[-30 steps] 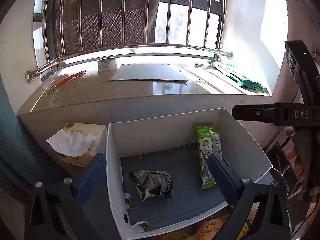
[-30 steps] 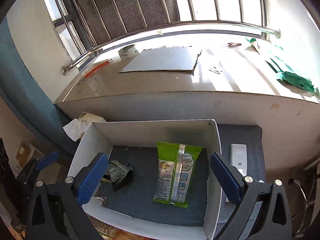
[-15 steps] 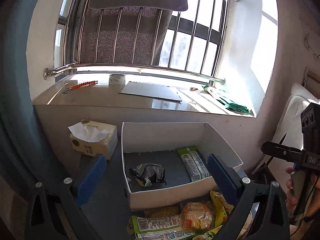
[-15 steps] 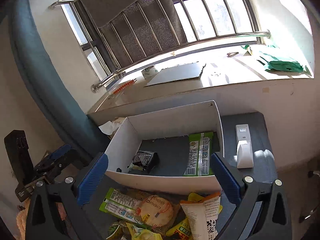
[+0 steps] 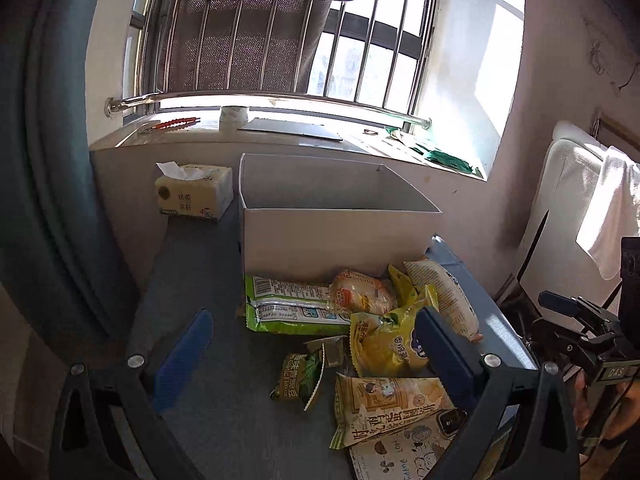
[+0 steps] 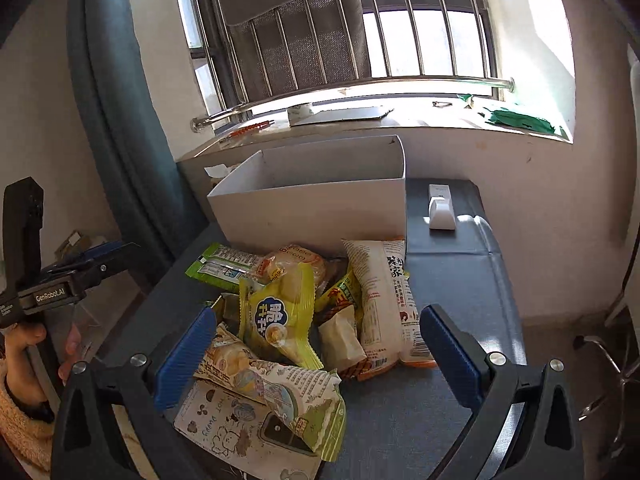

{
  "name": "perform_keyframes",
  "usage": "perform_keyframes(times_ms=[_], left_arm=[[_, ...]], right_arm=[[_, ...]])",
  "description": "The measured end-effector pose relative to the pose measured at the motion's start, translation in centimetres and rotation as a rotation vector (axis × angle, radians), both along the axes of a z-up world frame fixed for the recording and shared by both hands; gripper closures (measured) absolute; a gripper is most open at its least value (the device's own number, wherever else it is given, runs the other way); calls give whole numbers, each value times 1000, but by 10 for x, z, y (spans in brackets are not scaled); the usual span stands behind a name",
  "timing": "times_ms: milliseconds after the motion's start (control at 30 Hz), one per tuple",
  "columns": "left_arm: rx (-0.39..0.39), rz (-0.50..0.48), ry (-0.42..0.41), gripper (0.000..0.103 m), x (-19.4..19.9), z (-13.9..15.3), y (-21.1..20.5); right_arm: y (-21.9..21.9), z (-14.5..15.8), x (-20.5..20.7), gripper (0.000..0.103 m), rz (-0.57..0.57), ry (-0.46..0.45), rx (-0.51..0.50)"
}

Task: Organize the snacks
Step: 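Move both tools back over the snack pile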

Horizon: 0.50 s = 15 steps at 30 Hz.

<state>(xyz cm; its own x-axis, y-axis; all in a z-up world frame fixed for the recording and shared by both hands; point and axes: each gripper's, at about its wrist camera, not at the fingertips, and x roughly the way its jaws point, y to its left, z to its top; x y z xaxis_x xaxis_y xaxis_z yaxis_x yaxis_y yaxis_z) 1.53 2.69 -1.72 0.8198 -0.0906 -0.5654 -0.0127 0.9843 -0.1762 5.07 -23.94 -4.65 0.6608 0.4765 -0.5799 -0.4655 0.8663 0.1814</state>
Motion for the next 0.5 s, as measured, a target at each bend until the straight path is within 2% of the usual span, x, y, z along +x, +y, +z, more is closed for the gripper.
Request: perform_keyframes(times_ms=[67, 200, 367, 500], left_arm=[[-22, -26, 4, 0, -13, -6, -6], [-18, -48, 15, 0, -27, -14, -18], [1, -66, 17, 0, -31, -16, -25], [-16, -63, 29, 0, -29, -19, -21]], right_arm=[[-5, -10, -12, 0, -8, 7, 1], [-7, -24, -18, 0, 1, 69, 9], [4, -28, -17, 0, 23, 77, 9], [19, -30, -6, 0, 69, 98, 26]])
